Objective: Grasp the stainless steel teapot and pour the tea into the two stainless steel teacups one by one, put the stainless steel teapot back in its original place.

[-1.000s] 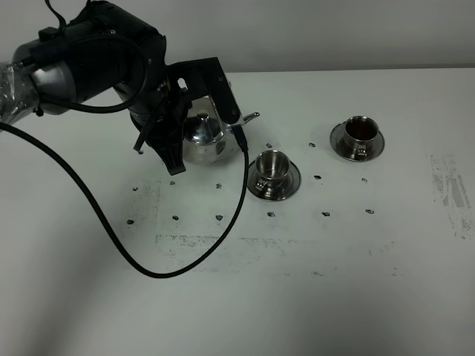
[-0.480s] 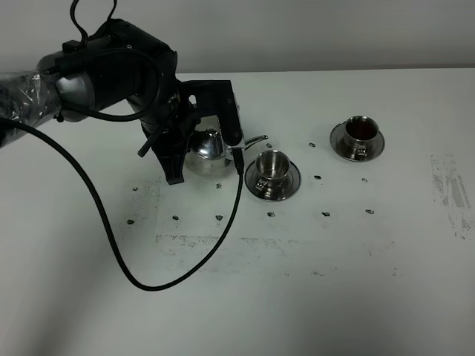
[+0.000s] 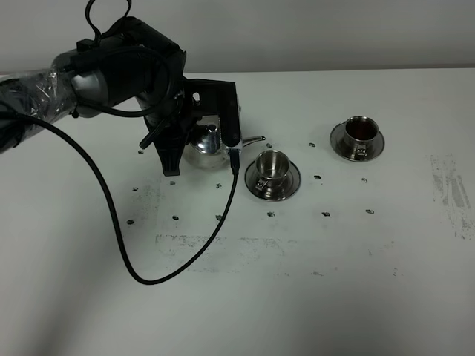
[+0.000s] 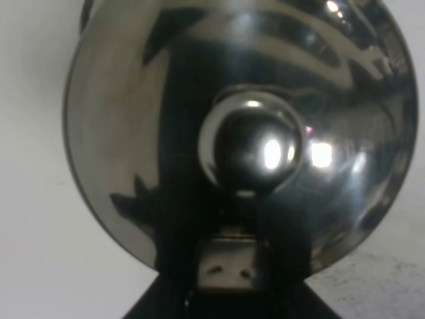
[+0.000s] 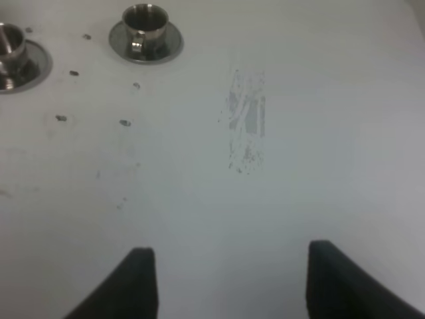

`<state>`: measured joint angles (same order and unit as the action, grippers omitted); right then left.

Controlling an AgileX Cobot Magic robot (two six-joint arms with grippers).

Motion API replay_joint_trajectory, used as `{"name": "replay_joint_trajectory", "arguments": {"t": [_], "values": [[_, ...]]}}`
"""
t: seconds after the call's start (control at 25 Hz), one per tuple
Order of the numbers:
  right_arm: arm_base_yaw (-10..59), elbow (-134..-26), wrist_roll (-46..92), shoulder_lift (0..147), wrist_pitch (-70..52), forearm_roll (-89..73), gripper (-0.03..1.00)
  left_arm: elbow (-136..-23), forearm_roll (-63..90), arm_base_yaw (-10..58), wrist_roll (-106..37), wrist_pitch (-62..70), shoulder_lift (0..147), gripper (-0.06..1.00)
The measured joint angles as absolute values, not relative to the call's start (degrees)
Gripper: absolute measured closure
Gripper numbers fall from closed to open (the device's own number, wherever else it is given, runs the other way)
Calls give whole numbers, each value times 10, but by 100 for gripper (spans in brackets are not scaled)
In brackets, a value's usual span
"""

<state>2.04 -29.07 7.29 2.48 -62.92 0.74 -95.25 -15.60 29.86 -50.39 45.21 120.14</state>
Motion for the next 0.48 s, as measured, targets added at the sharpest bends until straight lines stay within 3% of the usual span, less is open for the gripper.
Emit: {"name": "replay_joint_trajectory", "arguments": {"t": [0.48], "values": [[20,-291,72,25,-629,7,46,-977,-179,308,-568,456,1205,75]]}}
